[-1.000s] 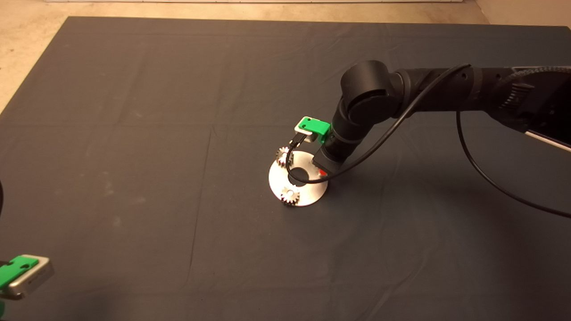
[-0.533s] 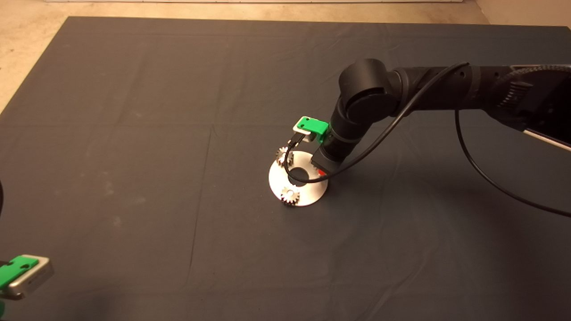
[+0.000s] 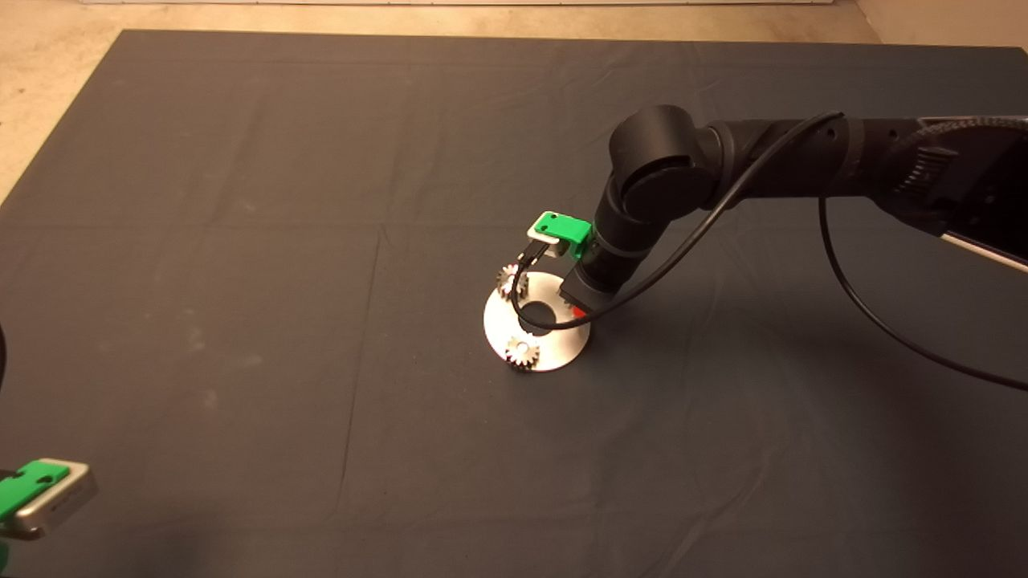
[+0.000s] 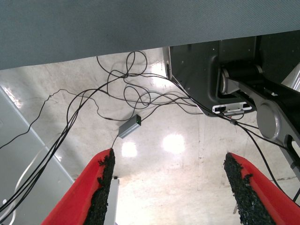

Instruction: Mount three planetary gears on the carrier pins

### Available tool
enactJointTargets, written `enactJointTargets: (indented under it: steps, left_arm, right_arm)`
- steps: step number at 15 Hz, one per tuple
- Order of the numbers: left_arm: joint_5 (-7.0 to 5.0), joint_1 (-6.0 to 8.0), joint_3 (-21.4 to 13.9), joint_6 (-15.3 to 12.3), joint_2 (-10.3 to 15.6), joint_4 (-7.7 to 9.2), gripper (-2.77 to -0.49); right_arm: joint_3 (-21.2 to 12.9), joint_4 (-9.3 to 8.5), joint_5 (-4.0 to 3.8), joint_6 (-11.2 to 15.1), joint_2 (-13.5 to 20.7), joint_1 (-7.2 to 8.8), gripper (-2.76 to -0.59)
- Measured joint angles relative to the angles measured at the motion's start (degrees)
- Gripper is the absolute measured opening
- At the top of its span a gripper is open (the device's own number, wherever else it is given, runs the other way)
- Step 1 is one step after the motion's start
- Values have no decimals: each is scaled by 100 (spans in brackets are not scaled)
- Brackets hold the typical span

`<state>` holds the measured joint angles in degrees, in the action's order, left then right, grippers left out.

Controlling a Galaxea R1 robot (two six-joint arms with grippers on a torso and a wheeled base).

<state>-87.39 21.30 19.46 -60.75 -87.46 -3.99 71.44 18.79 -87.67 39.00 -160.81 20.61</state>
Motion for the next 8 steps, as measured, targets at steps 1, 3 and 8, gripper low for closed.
enactJointTargets:
  steps: [1,3,8]
  left_arm:
    - [1,-1,0,-1,0,0,-165]
    - [0,0,0,0,0,0,-165]
    - [0,0,0,-2,0,0,-165]
  right_arm:
    - [1,-5,0,0,0,0,-237]
    - [17,-22,0,0,0,-1,-237]
    - [76,-24,2,0,0,-13,-237]
